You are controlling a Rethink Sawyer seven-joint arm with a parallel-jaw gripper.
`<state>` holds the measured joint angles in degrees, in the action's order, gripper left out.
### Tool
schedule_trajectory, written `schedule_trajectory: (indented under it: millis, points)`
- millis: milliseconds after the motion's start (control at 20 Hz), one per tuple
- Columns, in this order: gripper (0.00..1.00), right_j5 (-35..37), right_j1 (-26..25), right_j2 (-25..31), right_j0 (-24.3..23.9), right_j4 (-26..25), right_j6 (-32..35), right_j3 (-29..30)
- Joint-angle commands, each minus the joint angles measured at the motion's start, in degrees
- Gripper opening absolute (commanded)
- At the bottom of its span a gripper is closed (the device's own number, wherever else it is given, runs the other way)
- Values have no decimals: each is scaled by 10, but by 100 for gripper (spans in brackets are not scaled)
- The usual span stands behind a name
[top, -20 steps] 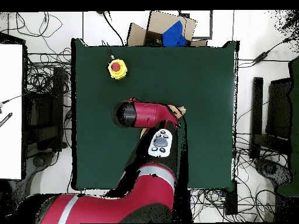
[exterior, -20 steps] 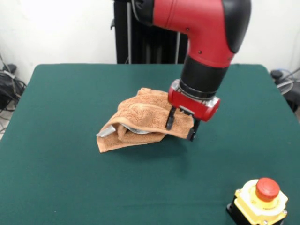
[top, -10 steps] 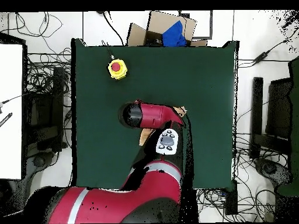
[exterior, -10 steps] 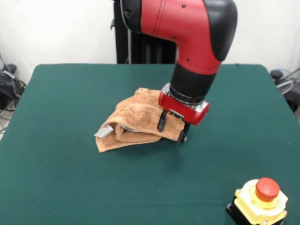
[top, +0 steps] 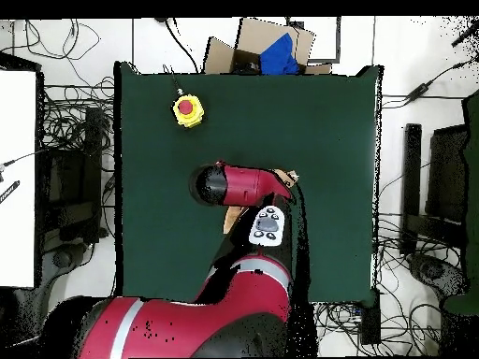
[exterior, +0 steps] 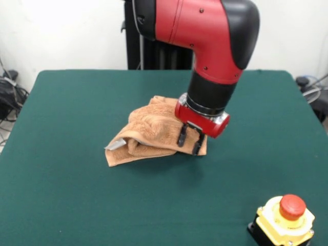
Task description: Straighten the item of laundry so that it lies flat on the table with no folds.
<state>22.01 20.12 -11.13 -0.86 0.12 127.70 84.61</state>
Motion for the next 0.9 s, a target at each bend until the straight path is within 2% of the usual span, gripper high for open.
schedule_trajectory:
  millis: [50, 400, 900]
  points:
    - [0, -10, -21, 61, -16, 24, 77, 53]
    - [0, -7, -12, 79, -12, 44, 90, 71]
    - [0, -20, -7, 116, -2, 102, 109, 77]
